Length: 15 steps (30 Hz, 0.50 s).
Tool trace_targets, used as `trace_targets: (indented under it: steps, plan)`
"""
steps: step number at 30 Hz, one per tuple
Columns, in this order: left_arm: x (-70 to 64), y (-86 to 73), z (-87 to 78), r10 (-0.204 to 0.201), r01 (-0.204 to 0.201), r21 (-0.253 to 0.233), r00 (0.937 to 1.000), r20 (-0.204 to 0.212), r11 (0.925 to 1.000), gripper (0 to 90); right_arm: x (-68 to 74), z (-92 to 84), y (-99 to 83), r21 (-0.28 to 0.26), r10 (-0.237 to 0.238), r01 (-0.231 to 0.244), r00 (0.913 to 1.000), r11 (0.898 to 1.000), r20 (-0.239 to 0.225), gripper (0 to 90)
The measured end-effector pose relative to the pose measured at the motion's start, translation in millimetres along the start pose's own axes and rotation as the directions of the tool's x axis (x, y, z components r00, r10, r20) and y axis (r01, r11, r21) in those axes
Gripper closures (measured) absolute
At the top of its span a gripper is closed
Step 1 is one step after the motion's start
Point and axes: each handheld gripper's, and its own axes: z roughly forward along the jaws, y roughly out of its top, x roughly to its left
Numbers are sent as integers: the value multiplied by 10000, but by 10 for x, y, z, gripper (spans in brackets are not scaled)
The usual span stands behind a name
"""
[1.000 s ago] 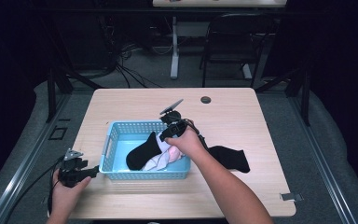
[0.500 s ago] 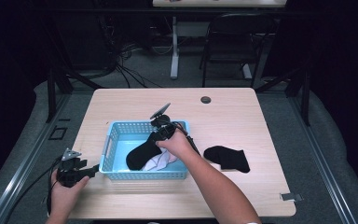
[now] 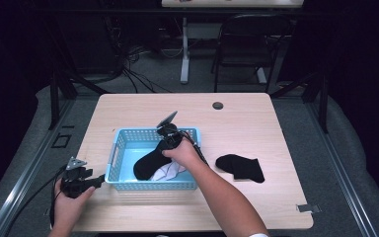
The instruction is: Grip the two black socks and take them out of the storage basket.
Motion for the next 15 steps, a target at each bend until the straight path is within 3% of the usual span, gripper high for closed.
trace_targets:
  steps: [8, 15]
  plan:
    - [-3, 1, 2, 11, -11, 31, 10000, -9, 10000, 354, 37, -37, -13, 19, -332, 332, 9994, 9994, 30, 836]
    - [-4, 0, 2, 10, -10, 32, 10000, -10, 10000, 354, 106, -122, -33, -221, -449, 448, 9990, 9988, -70, 868]
